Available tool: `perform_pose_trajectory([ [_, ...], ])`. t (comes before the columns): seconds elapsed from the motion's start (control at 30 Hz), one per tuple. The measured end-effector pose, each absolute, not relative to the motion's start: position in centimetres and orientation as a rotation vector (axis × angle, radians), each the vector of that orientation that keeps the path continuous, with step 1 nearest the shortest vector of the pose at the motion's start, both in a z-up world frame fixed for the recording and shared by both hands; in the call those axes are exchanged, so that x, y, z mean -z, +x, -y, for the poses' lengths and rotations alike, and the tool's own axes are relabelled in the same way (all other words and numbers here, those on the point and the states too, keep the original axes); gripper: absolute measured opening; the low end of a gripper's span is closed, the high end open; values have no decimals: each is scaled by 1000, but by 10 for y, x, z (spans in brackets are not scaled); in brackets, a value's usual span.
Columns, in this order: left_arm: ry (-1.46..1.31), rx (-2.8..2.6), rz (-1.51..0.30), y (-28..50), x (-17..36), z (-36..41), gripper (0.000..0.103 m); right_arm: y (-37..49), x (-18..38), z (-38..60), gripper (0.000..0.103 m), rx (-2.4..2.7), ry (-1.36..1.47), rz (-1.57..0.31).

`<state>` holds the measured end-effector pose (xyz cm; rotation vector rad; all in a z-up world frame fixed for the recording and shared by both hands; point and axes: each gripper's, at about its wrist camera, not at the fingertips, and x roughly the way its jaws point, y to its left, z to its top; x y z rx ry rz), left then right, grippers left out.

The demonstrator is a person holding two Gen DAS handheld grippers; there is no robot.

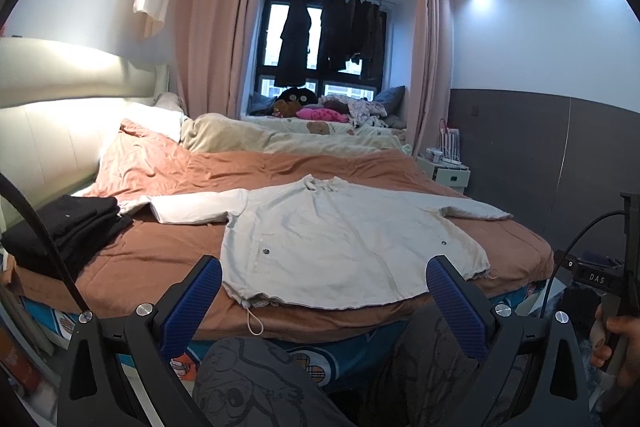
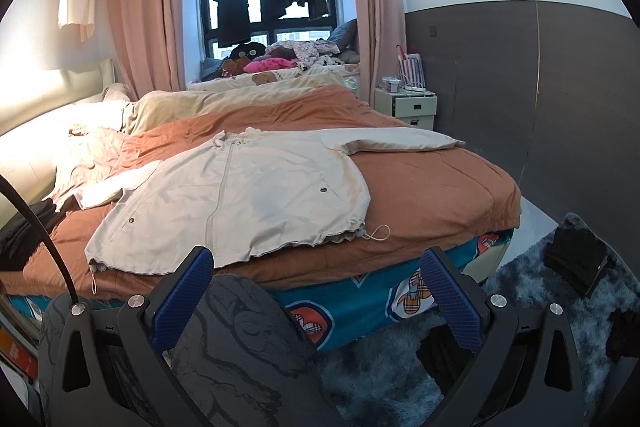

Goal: Fold large clothes

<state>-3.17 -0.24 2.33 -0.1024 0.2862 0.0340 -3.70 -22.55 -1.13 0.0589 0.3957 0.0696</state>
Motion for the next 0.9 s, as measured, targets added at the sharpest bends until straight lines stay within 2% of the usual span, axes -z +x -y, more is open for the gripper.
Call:
perform_pose_trajectory([
  [0.9,-126,-60,-301,-23,-19,-19,103,-14,18,221,103,-70,80,-399],
])
